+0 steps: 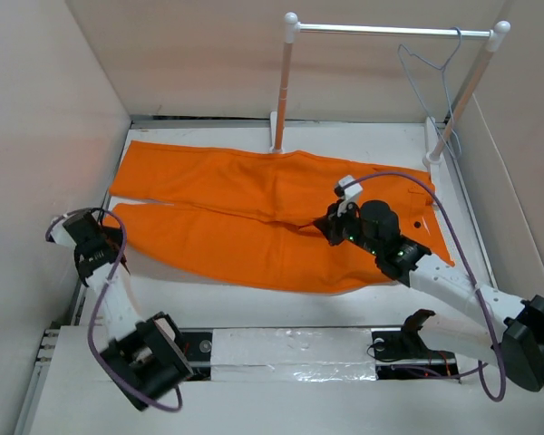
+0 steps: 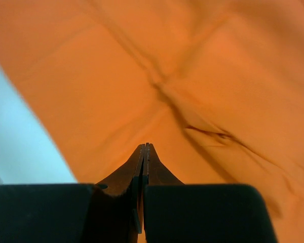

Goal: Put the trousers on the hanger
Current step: Fold the trousers at the center of the board.

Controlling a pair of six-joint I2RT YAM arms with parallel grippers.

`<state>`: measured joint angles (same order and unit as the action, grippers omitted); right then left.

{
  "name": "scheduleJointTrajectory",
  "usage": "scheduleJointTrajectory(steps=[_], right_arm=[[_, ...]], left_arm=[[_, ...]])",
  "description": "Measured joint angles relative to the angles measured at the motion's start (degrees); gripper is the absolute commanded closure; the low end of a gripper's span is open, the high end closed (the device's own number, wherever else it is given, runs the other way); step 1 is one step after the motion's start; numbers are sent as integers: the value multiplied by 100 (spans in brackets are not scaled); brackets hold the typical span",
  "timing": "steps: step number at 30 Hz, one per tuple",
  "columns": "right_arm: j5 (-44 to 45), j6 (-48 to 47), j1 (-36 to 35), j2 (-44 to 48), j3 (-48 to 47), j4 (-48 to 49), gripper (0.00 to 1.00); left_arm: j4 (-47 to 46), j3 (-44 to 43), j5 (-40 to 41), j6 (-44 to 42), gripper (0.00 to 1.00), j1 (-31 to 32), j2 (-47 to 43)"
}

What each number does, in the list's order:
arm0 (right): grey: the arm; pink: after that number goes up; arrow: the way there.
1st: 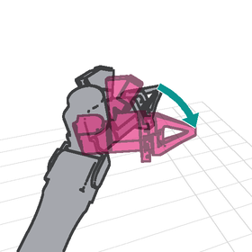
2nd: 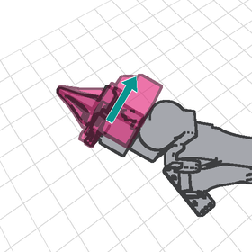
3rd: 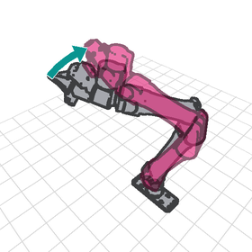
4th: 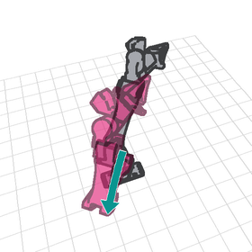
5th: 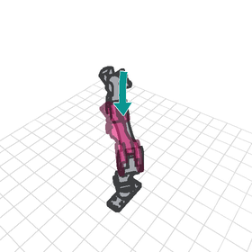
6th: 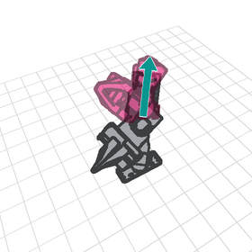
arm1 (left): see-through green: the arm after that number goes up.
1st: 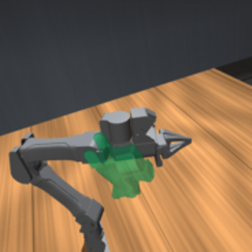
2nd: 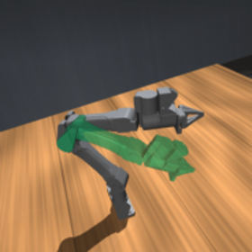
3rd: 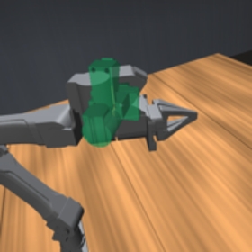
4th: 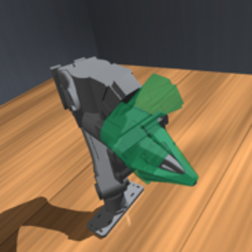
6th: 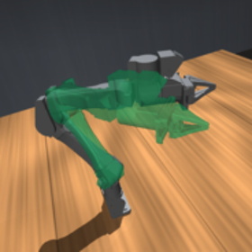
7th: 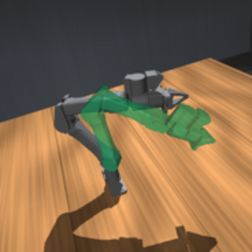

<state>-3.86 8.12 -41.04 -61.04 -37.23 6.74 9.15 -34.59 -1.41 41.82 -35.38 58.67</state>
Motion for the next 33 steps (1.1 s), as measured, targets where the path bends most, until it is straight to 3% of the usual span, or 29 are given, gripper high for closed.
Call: scheduleJointTrajectory(steps=[6,13,14,17,18,19,25,33], right_arm=[[74,509,1261,623,623,-131,100],[208,1209,2931,1615,1412,-831,98],[192,1305,3252,1775,1534,-944,83],[170,1537,4197,2146,1720,-1421,51],[216,1578,4498,2262,1727,-1598,35],[293,1644,4752,2382,1725,-1738,32],[857,1895,6048,2662,1714,-2343,36],[1318,2236,7154,1410,1665,-2618,41]], left_arm=[[81,-291,-605,-103,100,280,-1937],[68,-227,-1261,-87,100,455,-3206],[83,-225,-1360,-87,100,457,-3318],[94,-225,-1545,-92,100,466,-3628],[85,-225,-1628,-103,100,466,-3700],[70,-225,-1711,-111,100,466,-3746],[92,-254,-1738,-361,100,831,-3571],[496,-732,-734,-855,100,1550,-3357]])
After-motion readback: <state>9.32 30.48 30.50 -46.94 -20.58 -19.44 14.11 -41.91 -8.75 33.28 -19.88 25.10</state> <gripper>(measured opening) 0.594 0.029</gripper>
